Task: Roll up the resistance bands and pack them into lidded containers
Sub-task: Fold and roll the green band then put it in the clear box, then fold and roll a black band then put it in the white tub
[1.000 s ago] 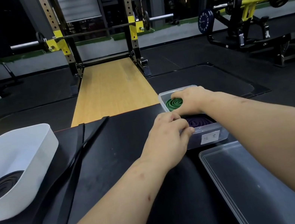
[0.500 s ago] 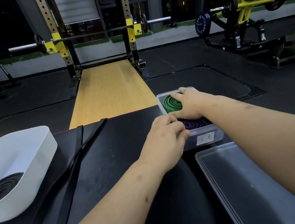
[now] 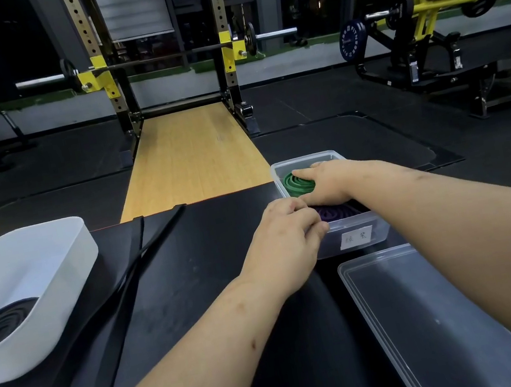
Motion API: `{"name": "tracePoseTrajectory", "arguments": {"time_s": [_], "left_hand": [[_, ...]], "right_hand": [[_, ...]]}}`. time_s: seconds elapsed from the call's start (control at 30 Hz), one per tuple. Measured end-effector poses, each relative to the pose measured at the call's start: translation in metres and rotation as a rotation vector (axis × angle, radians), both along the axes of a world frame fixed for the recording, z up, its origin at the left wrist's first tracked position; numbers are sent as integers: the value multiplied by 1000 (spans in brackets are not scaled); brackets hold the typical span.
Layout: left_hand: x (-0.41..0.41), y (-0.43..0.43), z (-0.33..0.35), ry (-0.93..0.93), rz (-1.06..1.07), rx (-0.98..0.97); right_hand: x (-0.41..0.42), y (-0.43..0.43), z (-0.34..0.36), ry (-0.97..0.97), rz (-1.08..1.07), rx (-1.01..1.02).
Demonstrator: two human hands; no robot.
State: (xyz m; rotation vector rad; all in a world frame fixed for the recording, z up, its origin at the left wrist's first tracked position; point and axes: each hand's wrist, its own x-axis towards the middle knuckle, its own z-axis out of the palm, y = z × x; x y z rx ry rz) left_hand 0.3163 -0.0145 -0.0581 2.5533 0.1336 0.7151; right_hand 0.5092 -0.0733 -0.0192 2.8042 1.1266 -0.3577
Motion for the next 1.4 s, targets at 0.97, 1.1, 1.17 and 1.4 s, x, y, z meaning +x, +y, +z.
{"name": "tracePoseTrajectory", "arguments": {"time_s": [0.97,1.1,1.17,1.4], "left_hand": [[-15,-23,46,255,94,83],[-59,-22,81,290,171,124],[-86,-23,96,292,210,137],[-188,-14,115,278,321,156]], "right_hand": [[-43,-53,44,-73,18,317],[-85,-67,78,-93,34,377],[-110,-71,89,-94,46,397],[-217,-74,90,-29,135,461]]}}
